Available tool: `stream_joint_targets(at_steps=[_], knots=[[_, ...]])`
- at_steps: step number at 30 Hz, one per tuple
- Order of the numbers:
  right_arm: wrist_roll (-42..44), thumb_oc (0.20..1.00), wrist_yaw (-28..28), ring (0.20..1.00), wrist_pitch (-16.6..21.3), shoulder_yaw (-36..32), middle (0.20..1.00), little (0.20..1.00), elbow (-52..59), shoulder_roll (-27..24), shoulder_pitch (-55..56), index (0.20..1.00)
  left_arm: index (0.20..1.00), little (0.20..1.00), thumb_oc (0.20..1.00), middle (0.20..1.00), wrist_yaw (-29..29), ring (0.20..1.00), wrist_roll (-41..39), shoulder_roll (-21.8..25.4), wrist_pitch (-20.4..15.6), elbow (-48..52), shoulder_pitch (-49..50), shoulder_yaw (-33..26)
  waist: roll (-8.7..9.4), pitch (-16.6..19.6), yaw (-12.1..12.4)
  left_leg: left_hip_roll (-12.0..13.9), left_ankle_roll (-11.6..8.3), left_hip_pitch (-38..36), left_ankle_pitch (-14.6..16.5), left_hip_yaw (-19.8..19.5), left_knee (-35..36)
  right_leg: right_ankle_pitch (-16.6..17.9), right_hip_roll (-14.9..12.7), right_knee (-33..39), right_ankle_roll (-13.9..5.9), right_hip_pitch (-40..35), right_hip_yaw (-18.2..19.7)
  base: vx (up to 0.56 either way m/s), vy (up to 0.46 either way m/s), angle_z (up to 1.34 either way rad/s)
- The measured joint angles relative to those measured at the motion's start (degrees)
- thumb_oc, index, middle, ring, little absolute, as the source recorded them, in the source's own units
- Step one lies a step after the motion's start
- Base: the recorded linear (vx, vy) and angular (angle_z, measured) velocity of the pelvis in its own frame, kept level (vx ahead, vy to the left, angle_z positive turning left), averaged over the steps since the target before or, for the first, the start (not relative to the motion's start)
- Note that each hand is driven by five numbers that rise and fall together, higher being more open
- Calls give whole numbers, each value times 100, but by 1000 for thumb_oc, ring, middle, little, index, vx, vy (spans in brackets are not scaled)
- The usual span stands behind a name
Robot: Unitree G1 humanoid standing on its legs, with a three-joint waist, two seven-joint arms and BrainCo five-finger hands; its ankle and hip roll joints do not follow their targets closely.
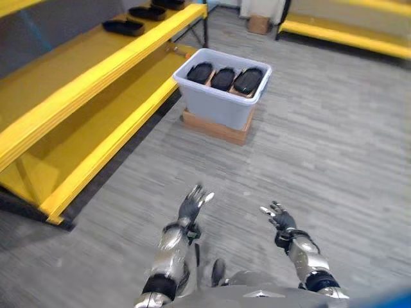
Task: Move parts from the plastic box to the shelf.
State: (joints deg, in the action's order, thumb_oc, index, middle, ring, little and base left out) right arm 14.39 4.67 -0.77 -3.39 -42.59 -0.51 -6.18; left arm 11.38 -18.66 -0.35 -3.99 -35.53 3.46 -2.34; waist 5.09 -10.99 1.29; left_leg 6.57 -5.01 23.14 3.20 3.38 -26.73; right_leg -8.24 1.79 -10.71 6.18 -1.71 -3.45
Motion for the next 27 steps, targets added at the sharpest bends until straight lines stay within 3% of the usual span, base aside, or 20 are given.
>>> stream_joint_targets(at_steps=[1,2,5,7,8,9,10,12,13,14,16,18,21,22,23,24,25,26,27], knots=[[0,1000,-35,1000,-9,-172,1000,1000,-287,-244,60,1000,1000,1000,1000,1000,48,1000,0,-91,30,-238,-124,88,-493,-83,-177,234,136,-77,-253,-84,2377,22,316,303,188,-310,-206,507,348,-36],[-1,1000,-37,1000,-56,-314,1000,1000,-719,-232,72,1000,1000,1000,1000,1000,83,1000,-9,-19,19,-260,-211,-43,-396,-154,-34,219,277,-161,-266,-65,3269,197,305,696,154,-675,-111,466,413,1],[-3,1000,-27,1000,-72,-318,1000,1000,-723,-157,122,1000,1000,1000,1000,1000,78,1000,-18,-17,20,-237,-176,-414,-152,-22,48,149,398,-535,-368,-38,2525,229,186,1112,6,-1006,194,261,308,-47],[-4,1000,-10,1000,9,-267,1000,1000,-590,-108,198,1000,1000,1000,1000,1000,82,1000,-19,-75,-17,-239,-157,-491,-65,398,-19,-139,407,-1038,-446,347,2237,206,-27,1403,-176,-1137,338,175,206,-41],[-3,1000,-5,1000,40,-268,1000,1000,-504,-155,258,1000,1000,1000,1000,1000,89,1000,-21,-146,-44,-220,-151,-436,-250,532,-118,-220,488,-1402,-501,418,2445,189,7,1366,-265,-1168,282,269,311,13],[-3,1000,-13,1000,39,-293,1000,1000,-522,-192,265,1000,1000,1000,1000,1000,102,1000,-21,-202,-62,-200,-188,-342,-382,607,-165,-247,658,-1739,-941,373,2836,116,39,1337,-403,-1233,266,301,381,21],[-3,1000,-14,1000,32,-285,1000,1000,-539,-165,269,1000,1000,1000,1000,1000,113,1000,-21,-203,-69,-186,-219,-281,-369,624,-155,-290,692,-1966,-1322,426,3090,68,-14,1248,-484,-1310,264,228,318,17],[-2,1000,-10,1000,33,-290,1000,1000,-530,33,273,1000,1000,1000,1000,1000,124,1000,-18,-110,-85,-170,-209,-172,-332,660,-153,-439,902,-2292,-1121,444,3214,69,-162,686,-586,-1272,247,209,322,16],[-1,1000,-3,1000,57,-286,1000,1000,-512,127,327,1000,1000,1000,1000,1000,124,1000,-18,-110,-105,-181,-164,-161,-358,744,-165,-529,839,-2332,-1008,348,3213,-32,-249,377,-563,-1172,170,201,327,15],[-2,1000,27,1000,44,-275,1000,1000,-488,295,383,1000,1000,1000,1000,1000,114,1000,-18,9,-121,-185,-137,-208,-291,868,-90,-703,952,-2419,-826,401,3214,-41,-421,99,-556,-1050,116,121,227,7],[-1,1000,58,1000,38,-217,1000,1000,-367,376,369,1000,1000,1000,1000,1000,98,1000,-18,107,-124,-178,-154,-222,-429,865,-24,-778,1095,-2511,-714,406,3210,-143,-547,-439,-597,-798,97,128,245,-5],[-1,1000,74,1000,39,-132,1000,1000,-299,378,320,1000,1000,1000,1000,1000,70,1000,-21,234,-139,-179,-173,-279,-604,818,-35,-814,1224,-2648,-623,405,3208,-194,-721,-423,-615,-615,98,101,182,2],[-1,1000,81,1000,37,-62,1000,1000,-293,406,365,1000,1000,1000,1000,1000,73,1000,-23,342,-168,-185,-202,-211,-604,825,-19,-869,1240,-2847,-490,385,3207,-51,-938,-394,-806,-173,120,117,222,13],[-1,1000,89,1000,37,-60,1000,1000,-319,412,365,1000,1000,1000,1000,1000,75,1000,-25,334,-171,-181,-161,-211,-617,822,-5,-872,1252,-2912,-412,409,3207,108,-959,-495,-853,4,131,99,301,-4],[-1,1000,97,1000,38,-61,1000,1000,-332,426,390,1000,1000,1000,1000,1000,73,1000,-24,340,-164,-187,-67,-219,-566,783,-34,-938,1281,-3068,-324,429,3203,630,-973,-1061,-832,392,295,110,332,-23],[-1,1000,98,1000,41,-58,1000,1000,-343,390,393,1000,1000,1000,1000,1000,74,1000,-23,315,-165,-178,-22,-191,-649,715,-53,-910,1295,-3133,-222,481,3120,804,-923,-1532,-958,593,369,79,251,-42],[0,1000,98,1000,52,-57,1000,1000,-340,286,387,1000,1000,1000,1000,1000,78,1000,-22,234,-165,-172,-4,-87,-827,512,-87,-825,1306,-3222,-103,563,2989,1054,-843,-2178,-938,892,380,109,175,-50],[-2,1000,105,1000,47,-39,1000,1000,-348,234,386,1000,1000,1000,1000,1000,78,1000,-22,213,-166,-168,-8,-46,-839,402,-72,-797,1289,-3309,-104,644,2966,833,-832,-2521,-923,1038,328,143,112,-52],[-2,1000,127,1000,42,-30,1000,1000,-337,203,440,1000,1000,1000,1000,1000,71,1000,-17,115,-174,-174,-9,-10,-909,297,-150,-788,1350,-3310,-13,594,2928,600,-592,-2630,-971,1304,295,124,109,-37]])
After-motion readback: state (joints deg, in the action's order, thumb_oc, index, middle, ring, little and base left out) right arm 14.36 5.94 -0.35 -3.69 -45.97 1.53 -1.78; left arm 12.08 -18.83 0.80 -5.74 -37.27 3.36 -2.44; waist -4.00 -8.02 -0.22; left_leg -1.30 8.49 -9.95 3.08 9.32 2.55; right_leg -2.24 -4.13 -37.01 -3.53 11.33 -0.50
